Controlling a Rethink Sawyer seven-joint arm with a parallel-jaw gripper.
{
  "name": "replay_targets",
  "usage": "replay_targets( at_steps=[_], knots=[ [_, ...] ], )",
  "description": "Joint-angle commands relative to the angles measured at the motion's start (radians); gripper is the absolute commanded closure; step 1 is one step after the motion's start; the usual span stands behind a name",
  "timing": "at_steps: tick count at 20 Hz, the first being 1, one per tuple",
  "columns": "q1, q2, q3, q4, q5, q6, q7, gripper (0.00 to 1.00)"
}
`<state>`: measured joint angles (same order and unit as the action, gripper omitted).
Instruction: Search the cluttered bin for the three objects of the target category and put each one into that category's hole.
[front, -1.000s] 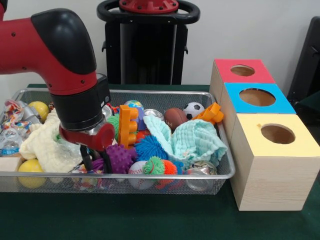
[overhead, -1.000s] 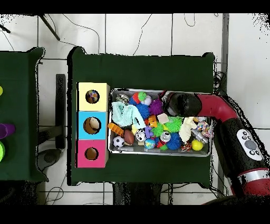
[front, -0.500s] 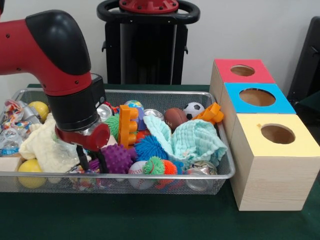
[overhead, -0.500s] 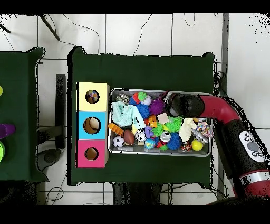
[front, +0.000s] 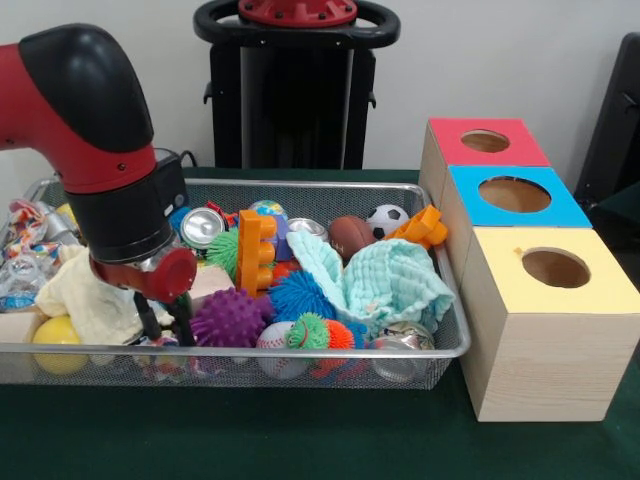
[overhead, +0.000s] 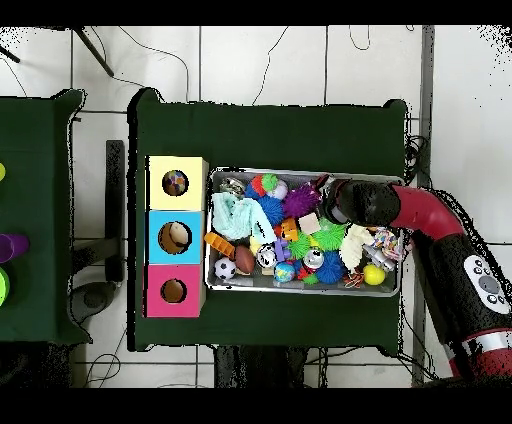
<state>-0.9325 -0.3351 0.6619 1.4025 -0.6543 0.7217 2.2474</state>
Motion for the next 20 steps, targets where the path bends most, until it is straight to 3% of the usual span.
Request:
replay_targets(
  at_steps=[1, 8, 20],
  knots=[
    [0.004, 0.047, 0.016, -0.003, -0.037, 0.052, -0.313, 0.00],
    [0.067, 0.021, -0.025, 0.039, -0.082, -0.004, -0.228, 0.00],
    [0.077, 0.012, -0.032, 0.002, -0.046, 0.082, -0.245, 0.00]
  ],
)
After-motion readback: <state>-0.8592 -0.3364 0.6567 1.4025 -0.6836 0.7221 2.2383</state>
